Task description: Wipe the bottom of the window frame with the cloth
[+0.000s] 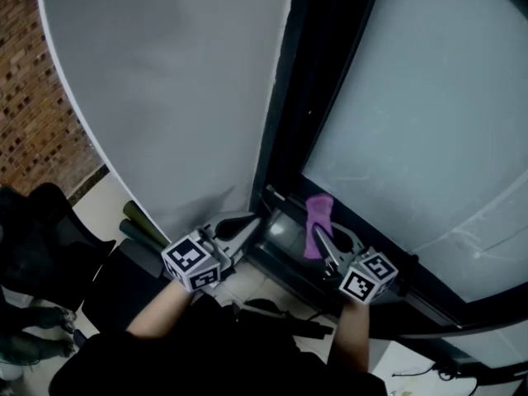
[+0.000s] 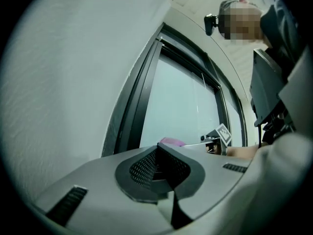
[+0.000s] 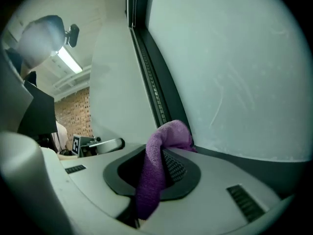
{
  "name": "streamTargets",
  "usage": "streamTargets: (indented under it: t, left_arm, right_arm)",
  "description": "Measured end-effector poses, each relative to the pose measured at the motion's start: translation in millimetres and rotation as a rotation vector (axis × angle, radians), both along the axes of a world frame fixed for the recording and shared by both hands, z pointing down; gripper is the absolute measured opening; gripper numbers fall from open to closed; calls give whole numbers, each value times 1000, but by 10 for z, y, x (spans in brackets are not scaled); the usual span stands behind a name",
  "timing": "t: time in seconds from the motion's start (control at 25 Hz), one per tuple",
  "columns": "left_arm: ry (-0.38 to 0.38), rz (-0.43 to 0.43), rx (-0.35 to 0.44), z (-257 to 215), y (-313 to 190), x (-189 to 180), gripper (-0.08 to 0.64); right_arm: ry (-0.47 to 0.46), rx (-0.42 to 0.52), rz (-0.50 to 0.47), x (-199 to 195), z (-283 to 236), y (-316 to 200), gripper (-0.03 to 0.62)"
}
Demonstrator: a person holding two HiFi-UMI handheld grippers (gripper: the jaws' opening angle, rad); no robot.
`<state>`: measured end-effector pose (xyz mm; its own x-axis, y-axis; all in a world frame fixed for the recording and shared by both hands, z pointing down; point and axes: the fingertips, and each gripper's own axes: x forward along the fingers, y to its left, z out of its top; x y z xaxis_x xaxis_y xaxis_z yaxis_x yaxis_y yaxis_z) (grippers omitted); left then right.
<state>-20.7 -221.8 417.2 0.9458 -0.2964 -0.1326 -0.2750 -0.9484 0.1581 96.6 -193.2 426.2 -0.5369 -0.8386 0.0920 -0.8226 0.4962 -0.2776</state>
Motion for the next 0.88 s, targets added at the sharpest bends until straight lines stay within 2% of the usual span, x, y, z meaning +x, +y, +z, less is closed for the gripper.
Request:
streamTargets:
  t: [0.16, 0.28, 0.4, 0.68, 0.88]
  left_arm:
    - [9, -14, -9, -7, -38, -27, -8]
    - [9, -17, -7, -22, -74, -54, -8]
    - [18, -36, -18, 9, -131, -96, -8]
    - [21, -40, -29, 38, -187, -107, -8]
    - [19, -38, -21, 11, -212, -123, -8]
  right_arm:
    - [-128, 122, 1, -19, -164, 116, 66]
    - [-131, 164, -17, -72, -221, 158, 66]
    - [-116, 173, 5, -57, -203, 157, 64]
    - [-188, 181, 28, 31, -175, 144, 62]
    - [-190, 195, 6, -45, -196, 136, 61]
